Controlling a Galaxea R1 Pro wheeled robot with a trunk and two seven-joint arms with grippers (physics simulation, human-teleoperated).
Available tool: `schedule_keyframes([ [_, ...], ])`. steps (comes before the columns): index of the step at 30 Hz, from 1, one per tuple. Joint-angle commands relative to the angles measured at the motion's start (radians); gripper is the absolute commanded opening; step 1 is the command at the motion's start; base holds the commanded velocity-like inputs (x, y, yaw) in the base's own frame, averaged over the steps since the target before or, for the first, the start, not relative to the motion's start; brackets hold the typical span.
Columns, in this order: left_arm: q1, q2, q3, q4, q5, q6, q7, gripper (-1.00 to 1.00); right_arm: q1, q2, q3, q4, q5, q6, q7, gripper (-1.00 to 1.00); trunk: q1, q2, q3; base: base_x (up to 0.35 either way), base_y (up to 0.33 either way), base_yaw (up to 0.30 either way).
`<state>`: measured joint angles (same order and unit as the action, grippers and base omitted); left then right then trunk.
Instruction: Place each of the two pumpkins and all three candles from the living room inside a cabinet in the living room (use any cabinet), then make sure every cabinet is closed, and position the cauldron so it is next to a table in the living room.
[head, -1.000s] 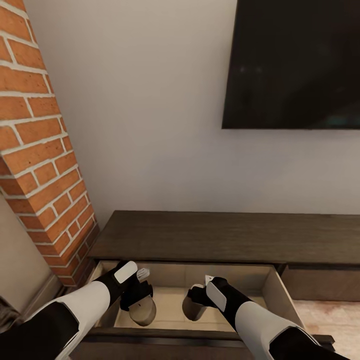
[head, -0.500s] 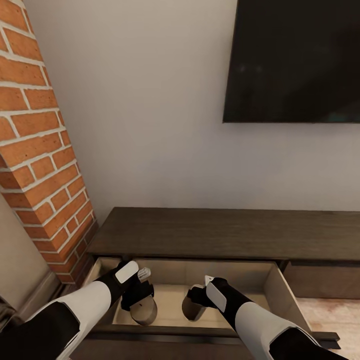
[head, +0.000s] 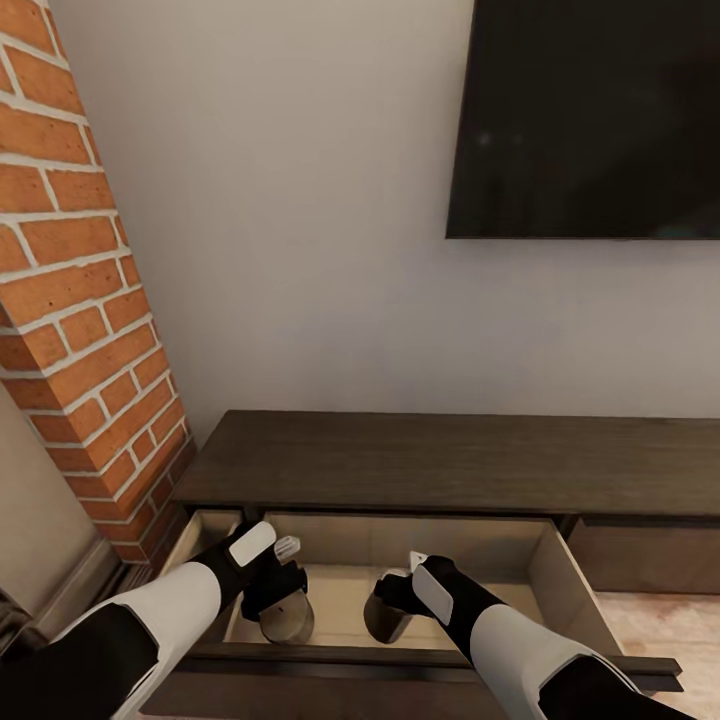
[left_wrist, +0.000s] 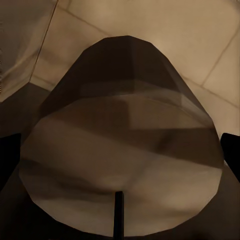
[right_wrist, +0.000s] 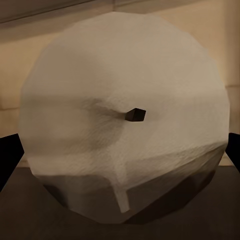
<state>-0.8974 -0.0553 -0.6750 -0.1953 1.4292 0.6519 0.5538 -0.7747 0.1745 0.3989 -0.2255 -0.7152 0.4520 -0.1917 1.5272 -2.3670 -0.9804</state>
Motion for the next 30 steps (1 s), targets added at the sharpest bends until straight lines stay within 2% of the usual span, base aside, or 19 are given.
schedule_keyframes([
  [1,0.0,0.002,0.0,0.0,0.0,0.0,-0.002,-1.0,0.001,0.0,0.0,0.0,-0.001,-0.001,0.0,-1.0,0.0,0.0,0.0,0.0,0.0,0.0],
  [9,0.0,0.006,-0.011,-0.033,-0.006,0.0,-0.009,-1.0,0.002,0.0,0.0,0.0,-0.001,-0.002,0.0,-1.0,0.0,0.0,0.0,0.102,0.0,-0.002],
  [15,0.0,0.006,-0.006,-0.036,-0.006,0.003,-0.007,-1.0,0.002,0.0,0.0,0.0,-0.001,-0.003,0.0,-1.0,0.0,0.0,0.004,0.044,0.0,-0.13],
  [23,0.0,0.006,-0.004,-0.036,-0.003,0.01,-0.001,-1.0,0.003,0.0,0.0,0.0,-0.001,-0.003,0.0,-1.0,0.0,0.0,0.004,0.001,0.0,-0.013],
  [30,0.0,0.006,-0.002,-0.022,-0.003,0.014,0.003,-1.0,0.003,0.0,0.0,0.0,-0.001,-0.003,0.0,-1.0,0.027,-0.049,-0.017,0.0,0.0,0.0],
])
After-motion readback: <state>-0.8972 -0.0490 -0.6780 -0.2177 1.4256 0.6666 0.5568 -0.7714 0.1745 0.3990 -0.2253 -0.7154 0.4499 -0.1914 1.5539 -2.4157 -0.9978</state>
